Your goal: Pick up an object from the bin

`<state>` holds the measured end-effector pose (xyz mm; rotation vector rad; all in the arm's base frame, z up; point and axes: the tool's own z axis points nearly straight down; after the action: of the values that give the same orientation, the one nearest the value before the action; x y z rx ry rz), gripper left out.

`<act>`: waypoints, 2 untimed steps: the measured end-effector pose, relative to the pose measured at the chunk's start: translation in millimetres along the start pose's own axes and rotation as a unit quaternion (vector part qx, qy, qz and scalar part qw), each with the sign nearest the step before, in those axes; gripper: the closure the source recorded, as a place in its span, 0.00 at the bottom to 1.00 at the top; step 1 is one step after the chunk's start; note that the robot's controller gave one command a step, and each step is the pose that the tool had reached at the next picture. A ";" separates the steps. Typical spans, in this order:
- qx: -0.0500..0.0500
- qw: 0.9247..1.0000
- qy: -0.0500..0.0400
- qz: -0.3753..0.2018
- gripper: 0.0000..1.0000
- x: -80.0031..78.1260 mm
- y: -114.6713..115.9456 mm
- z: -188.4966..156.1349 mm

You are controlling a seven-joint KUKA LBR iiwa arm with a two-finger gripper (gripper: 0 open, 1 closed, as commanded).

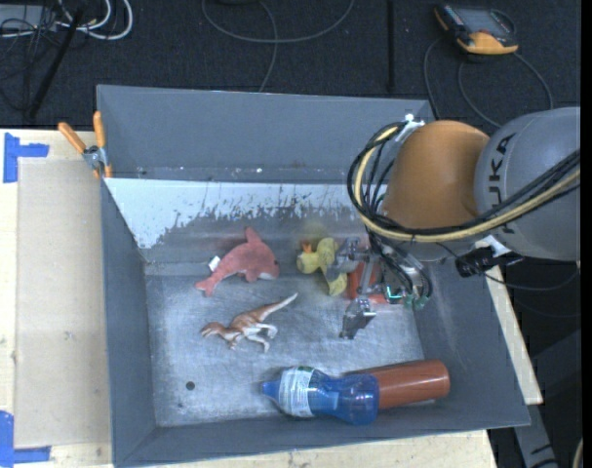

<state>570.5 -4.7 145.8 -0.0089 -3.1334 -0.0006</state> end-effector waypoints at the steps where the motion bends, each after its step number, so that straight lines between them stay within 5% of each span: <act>1: 0.000 1.000 -0.003 0.000 0.00 -1.7 0.0 -3.6; 2: 0.001 0.998 -0.005 -0.058 0.00 2.5 50.3 47.3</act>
Offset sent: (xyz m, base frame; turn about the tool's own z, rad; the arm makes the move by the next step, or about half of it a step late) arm -0.0062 0.0787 -0.0758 -0.1879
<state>567.9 45.6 98.5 0.1721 -3.1380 0.0005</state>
